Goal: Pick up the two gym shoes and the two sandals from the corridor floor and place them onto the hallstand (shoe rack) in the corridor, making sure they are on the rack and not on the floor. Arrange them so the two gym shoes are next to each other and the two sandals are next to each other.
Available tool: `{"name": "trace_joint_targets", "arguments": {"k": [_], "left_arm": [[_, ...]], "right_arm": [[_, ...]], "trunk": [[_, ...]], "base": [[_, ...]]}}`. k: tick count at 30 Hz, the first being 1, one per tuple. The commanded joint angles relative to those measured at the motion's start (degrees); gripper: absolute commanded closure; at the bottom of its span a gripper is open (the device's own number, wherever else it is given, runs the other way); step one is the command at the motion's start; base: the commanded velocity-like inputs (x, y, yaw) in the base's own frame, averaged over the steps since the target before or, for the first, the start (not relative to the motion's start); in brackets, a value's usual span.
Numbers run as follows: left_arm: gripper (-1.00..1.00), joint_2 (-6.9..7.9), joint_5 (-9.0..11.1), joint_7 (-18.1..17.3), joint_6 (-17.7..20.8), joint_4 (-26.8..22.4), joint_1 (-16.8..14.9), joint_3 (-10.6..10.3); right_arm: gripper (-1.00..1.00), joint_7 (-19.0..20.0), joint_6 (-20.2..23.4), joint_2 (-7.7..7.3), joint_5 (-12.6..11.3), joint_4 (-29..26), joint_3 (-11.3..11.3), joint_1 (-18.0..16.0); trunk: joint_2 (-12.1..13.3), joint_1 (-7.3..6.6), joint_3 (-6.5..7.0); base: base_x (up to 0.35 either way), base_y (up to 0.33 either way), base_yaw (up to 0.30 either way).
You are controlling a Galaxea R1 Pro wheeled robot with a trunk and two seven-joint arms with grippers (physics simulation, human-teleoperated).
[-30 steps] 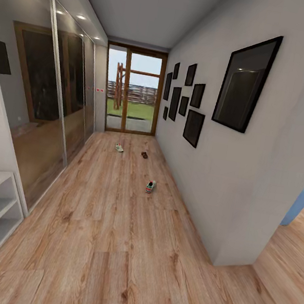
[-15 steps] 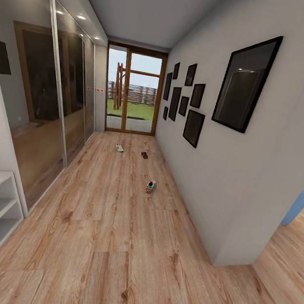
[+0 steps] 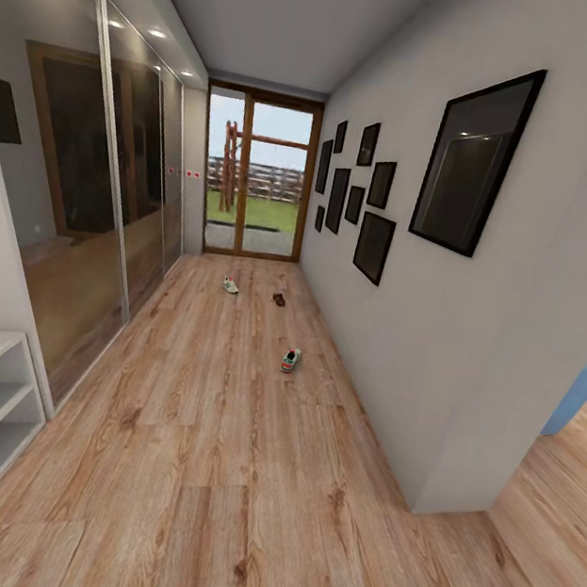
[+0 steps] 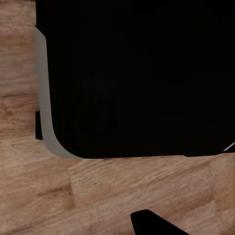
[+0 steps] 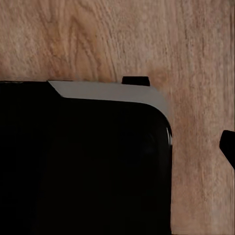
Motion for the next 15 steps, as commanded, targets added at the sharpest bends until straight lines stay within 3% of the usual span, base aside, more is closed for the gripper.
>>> {"name": "trace_joint_targets", "arguments": {"k": [1, 5, 6, 10, 15], "left_arm": [[-1.00, 0.07, -0.01, 0.05, -0.53, -0.28, -0.06, -0.03], [-1.00, 0.29, -0.25, 0.08, -1.82, -1.57, -0.65, -0.08], [-1.00, 0.35, -0.27, 0.06, -15.62, -9.77, -1.16, -0.10], [-1.00, 0.58, -0.14, 0.03, -16.81, -10.13, -6.06, -0.13], [-1.00, 0.80, 1.19, 0.08, -17.02, -10.27, -9.06, 0.72]], "right_arm": [[-1.00, -0.02, -0.53, -0.07, -0.02, -0.28, -0.04, -0.04], [-1.00, -0.03, -1.81, -0.23, -0.10, -1.58, -0.12, -0.06], [-1.00, -0.03, -15.75, -0.24, -0.11, -13.56, -0.12, -0.06], [-1.00, -0.04, -16.06, -0.31, -0.13, -19.00, -0.20, -0.68], [-1.00, -0.01, -16.04, -0.36, 0.12, -20.62, -0.17, -2.45]], "trunk": [[-0.03, 0.00, -0.06], [-0.03, 0.00, -0.06], [-0.03, 0.00, -0.06], [-0.03, 0.00, -0.06], [-0.03, 0.00, -0.06]], "base": [[0.000, 0.000, 0.000], [0.000, 0.000, 0.000], [0.000, 0.000, 0.000], [0.000, 0.000, 0.000], [0.000, 0.000, 0.000]]}}
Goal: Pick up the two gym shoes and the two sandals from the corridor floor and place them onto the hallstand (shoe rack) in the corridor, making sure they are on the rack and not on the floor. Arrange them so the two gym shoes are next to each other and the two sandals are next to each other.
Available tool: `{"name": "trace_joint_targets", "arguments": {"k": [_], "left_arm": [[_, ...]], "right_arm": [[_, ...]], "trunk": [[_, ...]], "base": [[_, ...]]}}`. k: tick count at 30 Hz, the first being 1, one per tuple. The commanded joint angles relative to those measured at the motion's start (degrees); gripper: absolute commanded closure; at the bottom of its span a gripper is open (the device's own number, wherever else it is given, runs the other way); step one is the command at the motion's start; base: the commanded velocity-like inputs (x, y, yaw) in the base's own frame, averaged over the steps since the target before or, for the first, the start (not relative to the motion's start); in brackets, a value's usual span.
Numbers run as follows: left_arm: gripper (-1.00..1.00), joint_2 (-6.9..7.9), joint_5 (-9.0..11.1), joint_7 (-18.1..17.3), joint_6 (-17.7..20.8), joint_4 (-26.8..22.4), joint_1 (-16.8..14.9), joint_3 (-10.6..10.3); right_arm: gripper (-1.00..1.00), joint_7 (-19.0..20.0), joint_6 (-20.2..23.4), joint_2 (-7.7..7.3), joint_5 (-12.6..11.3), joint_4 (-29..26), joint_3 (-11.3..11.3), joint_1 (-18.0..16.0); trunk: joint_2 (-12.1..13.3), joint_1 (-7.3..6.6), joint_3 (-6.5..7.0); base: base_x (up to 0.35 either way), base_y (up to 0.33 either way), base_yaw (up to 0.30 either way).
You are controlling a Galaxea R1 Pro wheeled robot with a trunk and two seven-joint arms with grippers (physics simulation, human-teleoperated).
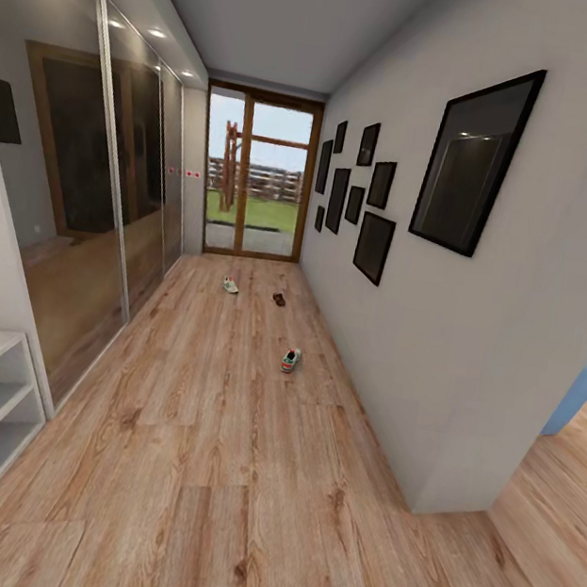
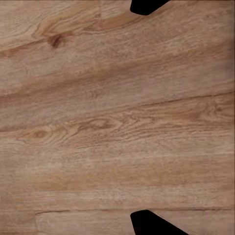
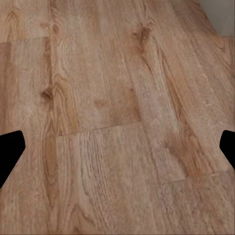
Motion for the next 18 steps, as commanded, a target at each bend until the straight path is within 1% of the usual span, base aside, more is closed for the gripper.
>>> {"name": "trace_joint_targets", "arguments": {"k": [1, 4, 8, 13, 16, 18], "left_arm": [[-1.00, -0.01, 0.26, 0.03, -0.19, -0.01, -0.11, 0.17], [-1.00, 0.13, 0.66, 0.03, -0.28, -0.12, -0.14, 0.42], [-1.00, 0.39, 0.84, 0.04, -0.44, 0.15, 0.01, 0.59], [-1.00, 0.58, 0.84, 0.04, -0.51, 0.35, 0.11, 0.62], [-1.00, 0.68, 0.84, 0.04, -0.52, 0.38, 0.10, 0.64], [-1.00, 1.00, 0.90, 0.04, -0.53, 0.38, 0.09, 0.64]], "right_arm": [[-1.00, -0.02, -0.18, 0.01, 0.08, -0.01, -0.03, -0.13], [-1.00, 0.00, -0.17, -0.02, 0.31, -0.09, 0.02, -0.33], [-1.00, 0.16, -0.19, -0.76, 0.43, -0.12, 0.10, -0.44], [-1.00, 0.40, -0.25, -1.53, 0.47, -0.10, 0.26, -0.47], [-1.00, 0.41, -0.26, -1.66, 0.47, -0.09, 0.31, -0.47], [-1.00, 0.40, -0.26, -1.71, 0.48, -0.05, 0.32, -0.47]], "trunk": [[-0.03, 0.00, -0.06], [-0.03, 0.00, -0.06], [-0.03, 0.00, -0.06], [-0.03, 0.00, -0.06], [-0.03, 0.00, -0.06], [-0.03, 0.00, -0.07]], "base": [[0.000, 0.000, 0.000], [0.000, 0.000, 0.000], [0.084, 0.000, 0.000], [0.257, 0.000, 0.000], [0.317, 0.000, 0.000], [0.330, 0.000, 0.007]]}}
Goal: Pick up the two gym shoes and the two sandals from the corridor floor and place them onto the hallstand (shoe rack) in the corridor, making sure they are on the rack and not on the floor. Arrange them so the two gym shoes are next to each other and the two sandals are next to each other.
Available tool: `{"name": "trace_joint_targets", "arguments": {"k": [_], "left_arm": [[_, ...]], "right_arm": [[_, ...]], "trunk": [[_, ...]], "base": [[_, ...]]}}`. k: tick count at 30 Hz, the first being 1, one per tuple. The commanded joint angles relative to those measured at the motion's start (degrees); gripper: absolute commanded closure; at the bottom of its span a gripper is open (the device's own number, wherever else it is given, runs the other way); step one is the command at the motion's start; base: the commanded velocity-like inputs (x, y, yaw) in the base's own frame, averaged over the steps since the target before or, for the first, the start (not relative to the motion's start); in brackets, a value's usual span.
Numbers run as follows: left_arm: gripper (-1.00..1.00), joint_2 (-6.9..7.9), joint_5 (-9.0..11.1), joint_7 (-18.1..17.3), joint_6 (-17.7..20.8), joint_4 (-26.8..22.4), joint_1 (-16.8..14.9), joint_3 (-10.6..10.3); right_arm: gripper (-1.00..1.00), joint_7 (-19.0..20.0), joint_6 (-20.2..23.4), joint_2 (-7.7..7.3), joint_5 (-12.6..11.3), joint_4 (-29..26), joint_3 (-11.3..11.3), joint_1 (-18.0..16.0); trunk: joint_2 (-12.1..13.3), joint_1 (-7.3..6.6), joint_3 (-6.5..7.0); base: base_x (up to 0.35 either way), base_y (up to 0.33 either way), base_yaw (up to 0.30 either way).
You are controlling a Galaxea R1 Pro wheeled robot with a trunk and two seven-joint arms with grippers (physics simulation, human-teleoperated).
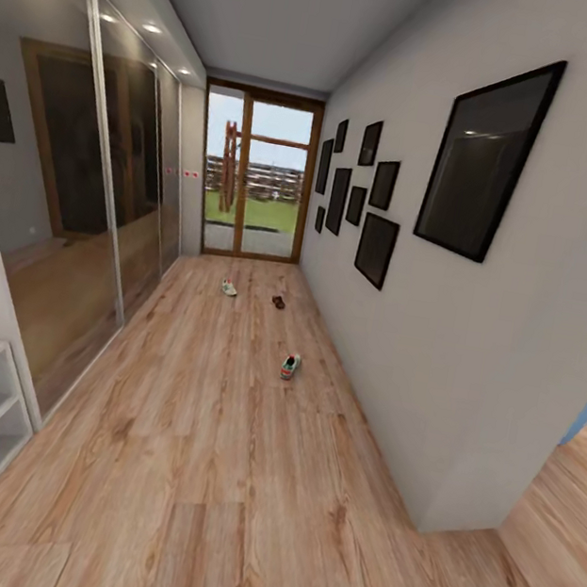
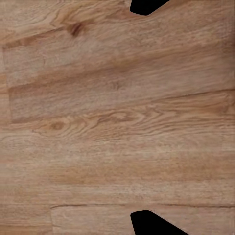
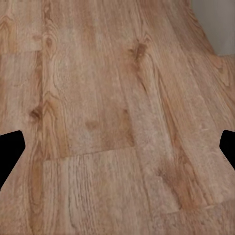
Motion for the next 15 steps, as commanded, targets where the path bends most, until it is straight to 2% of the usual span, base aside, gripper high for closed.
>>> {"name": "trace_joint_targets", "arguments": {"k": [1, 6, 10, 15], "left_arm": [[-1.00, 0.16, 0.19, -0.02, -0.18, 0.05, -0.05, 0.05], [-1.00, 1.22, 0.41, -0.13, -0.18, 0.11, -0.07, 0.06], [-1.00, 1.50, 0.39, -0.18, -0.19, 0.13, -0.07, 0.07], [-1.00, 1.58, 0.38, -0.19, -0.19, 0.18, -0.07, 0.10]], "right_arm": [[-1.00, 0.02, -0.17, -0.02, 0.06, 0.05, 0.00, -0.03], [-1.00, -0.10, -0.18, 0.00, 0.07, 0.08, 0.08, -0.04], [-1.00, -0.14, -0.18, -0.02, 0.01, 0.05, 0.10, -0.04], [-1.00, -0.16, -0.18, -0.05, -0.08, -0.04, 0.03, -0.04]], "trunk": [[-0.03, 0.03, -0.07], [-0.03, 0.03, -0.25], [-0.03, 0.03, -0.44], [-0.03, 0.03, -0.50]], "base": [[0.334, 0.000, 0.033], [0.337, 0.000, 0.116], [0.339, 0.000, 0.166], [0.337, 0.038, 0.048]]}}
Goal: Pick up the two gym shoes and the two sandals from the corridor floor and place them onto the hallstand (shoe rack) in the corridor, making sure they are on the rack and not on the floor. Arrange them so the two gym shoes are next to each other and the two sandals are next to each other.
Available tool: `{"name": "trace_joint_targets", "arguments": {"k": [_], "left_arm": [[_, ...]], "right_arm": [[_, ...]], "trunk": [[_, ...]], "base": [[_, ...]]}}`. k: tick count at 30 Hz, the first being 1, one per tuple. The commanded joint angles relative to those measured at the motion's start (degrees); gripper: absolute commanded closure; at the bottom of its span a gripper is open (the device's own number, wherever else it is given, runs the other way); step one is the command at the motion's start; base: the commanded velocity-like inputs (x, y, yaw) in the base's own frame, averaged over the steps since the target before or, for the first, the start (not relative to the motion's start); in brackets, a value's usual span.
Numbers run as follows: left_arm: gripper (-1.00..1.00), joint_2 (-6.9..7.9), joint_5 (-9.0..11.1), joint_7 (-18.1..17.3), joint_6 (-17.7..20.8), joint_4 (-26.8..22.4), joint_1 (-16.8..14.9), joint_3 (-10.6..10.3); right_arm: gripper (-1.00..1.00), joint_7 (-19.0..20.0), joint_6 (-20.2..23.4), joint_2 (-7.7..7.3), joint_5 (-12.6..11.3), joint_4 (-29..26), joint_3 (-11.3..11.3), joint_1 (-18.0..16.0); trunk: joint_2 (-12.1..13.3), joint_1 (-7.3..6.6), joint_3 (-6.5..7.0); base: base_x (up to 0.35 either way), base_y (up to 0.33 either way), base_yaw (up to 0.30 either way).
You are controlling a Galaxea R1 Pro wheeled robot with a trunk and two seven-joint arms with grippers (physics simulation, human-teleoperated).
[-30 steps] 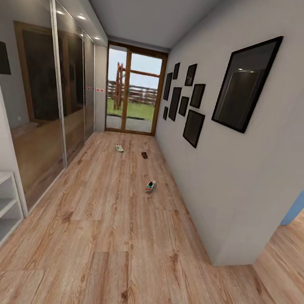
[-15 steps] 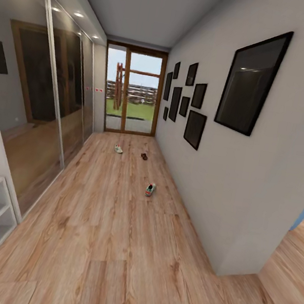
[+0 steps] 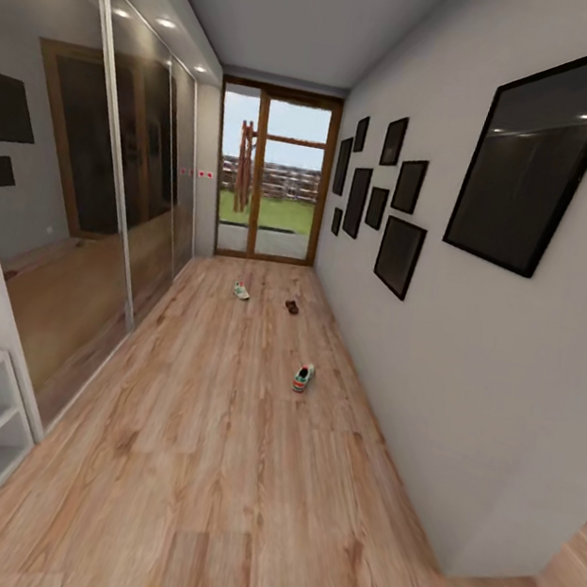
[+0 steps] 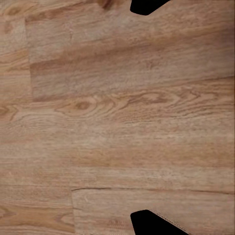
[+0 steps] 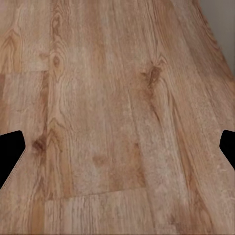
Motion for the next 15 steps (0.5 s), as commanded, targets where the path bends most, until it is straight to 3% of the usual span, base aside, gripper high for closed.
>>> {"name": "trace_joint_targets", "arguments": {"k": [1, 15], "left_arm": [[-1.00, 0.00, 0.19, -0.02, -0.18, 0.06, -0.04, 0.04], [-1.00, -0.08, 0.10, -0.11, -0.18, 0.17, -0.04, -0.08]], "right_arm": [[-1.00, 0.01, -0.17, -0.01, 0.04, 0.02, 0.00, -0.03], [-1.00, 0.01, -0.17, -0.01, 0.02, 0.06, -0.28, -0.03]], "trunk": [[-0.03, 0.03, -0.06], [-0.03, 0.03, -0.08]], "base": [[0.327, 0.105, 0.017], [0.300, 0.188, 0.003]]}}
